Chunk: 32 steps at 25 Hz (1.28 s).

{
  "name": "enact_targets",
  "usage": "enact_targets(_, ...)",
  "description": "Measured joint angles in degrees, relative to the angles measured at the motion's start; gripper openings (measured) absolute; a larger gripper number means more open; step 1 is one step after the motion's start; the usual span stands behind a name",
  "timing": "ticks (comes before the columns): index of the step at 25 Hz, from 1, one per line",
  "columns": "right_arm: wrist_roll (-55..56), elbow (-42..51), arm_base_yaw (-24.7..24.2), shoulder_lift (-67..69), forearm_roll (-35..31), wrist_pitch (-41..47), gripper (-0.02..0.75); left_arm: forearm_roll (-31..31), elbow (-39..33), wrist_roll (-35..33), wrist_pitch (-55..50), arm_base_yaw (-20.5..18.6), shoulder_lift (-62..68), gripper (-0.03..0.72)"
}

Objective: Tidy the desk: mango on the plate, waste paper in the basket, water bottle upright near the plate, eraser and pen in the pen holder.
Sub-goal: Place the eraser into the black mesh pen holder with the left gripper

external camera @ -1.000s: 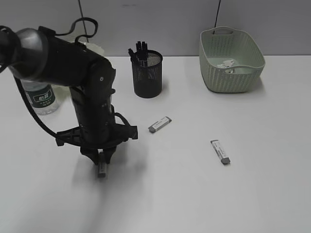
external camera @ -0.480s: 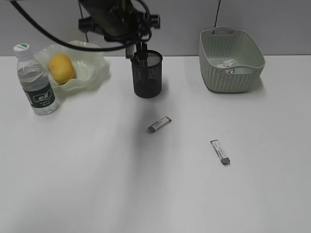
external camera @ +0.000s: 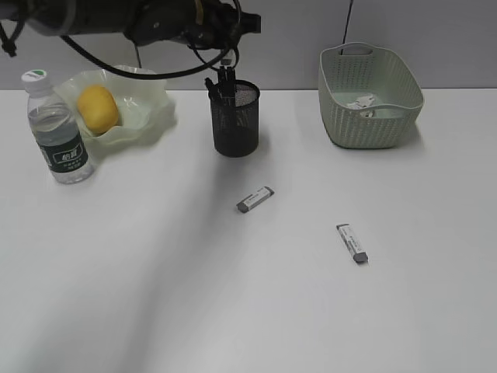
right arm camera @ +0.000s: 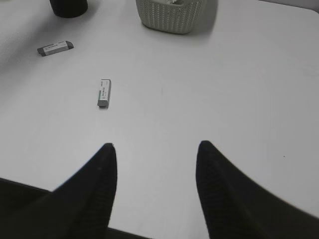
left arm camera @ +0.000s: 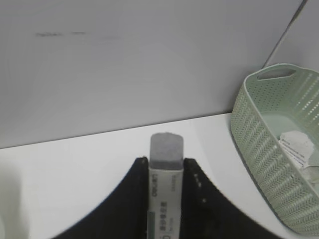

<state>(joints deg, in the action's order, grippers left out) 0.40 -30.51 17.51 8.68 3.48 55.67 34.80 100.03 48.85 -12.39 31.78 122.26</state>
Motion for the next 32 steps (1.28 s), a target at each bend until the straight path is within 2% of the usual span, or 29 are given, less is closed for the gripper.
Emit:
enact_targets(5,0.0,0.0,0.0,0.0,0.2,0.0,0.414,0.1,0.0,0.0,5.0,-0.4,3.8,0.155)
enact_targets(10,0.0,0.0,0.0,0.0,0.2,0.0,0.414,0.1,0.0,0.0,5.2,-0.4,5.0,0.175)
enact_targets(12,0.0,0.0,0.0,0.0,0.2,0.0,0.414,0.1,0.0,0.0,5.2,-0.4,5.2,0.214)
enact_targets(17,0.0,0.0,0.0,0.0,0.3,0.0,0.414,0.1,0.0,0.0,5.2,-0.4,5.3,0.363)
enact_targets(22,0.0,0.0,0.0,0.0,0.3,0.0,0.414,0.1,0.0,0.0,3.6,-0.4,3.3,0.391)
enact_targets(28,0.0,0.0,0.0,0.0,0.3,0.0,0.414,-2.1,0.0,-1.7,-9.5,-0.3,-3.7,0.393)
enact_targets(32,0.0,0.0,0.0,0.0,0.3,0.0,0.414,-11.9,0.0,-14.9,-22.7,-0.3,-8.7,0.393)
